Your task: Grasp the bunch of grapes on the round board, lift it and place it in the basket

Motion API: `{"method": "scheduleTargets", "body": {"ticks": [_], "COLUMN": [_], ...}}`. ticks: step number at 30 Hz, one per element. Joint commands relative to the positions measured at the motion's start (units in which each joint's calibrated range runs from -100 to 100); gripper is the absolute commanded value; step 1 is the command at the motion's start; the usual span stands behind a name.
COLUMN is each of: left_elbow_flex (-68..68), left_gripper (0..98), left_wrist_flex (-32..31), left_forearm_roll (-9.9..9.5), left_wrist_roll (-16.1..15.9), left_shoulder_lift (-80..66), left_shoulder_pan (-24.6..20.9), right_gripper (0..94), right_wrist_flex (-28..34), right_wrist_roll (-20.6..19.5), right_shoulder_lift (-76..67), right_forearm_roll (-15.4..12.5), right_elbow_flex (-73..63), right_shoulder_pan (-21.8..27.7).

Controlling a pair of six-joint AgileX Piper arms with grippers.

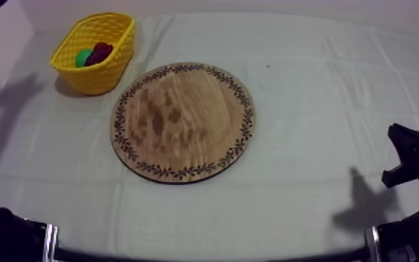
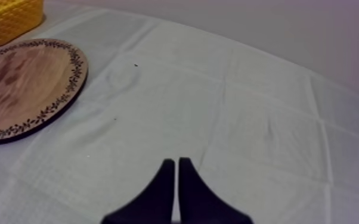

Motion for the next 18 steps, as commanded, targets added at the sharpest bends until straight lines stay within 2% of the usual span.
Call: {"method": "scheduleTargets", "body": {"ticks": [1,9,18], "left_elbow_flex": [4.38,21.12,47.59], "left_gripper": [1.2,0.1,0.0], "left_wrist_flex": [-0.13,1.10,1.20], "left_forearm_roll": [0.33,0.63,0.65], "left_wrist_roll": [-2.32,-3.69,-6.12], "left_shoulder_lift": [-7.77,-25.55,-51.24], "left_shoulder_pan": [-0.31,-0.84,-1.08], "right_gripper": [0.4,0.4,0.4], "right_wrist_flex": [-0.03,-0.03,-0.03], "right_wrist_roll": [0.01,0.01,0.01], "right_shoulder_lift": [-0.01,-0.01,-0.01], "right_forearm_roll": [0.01,0.01,0.01], "right_elbow_flex": [-0.03,-0.03,-0.03], "right_shoulder_pan": [-0.02,-0.02,-0.02]}}
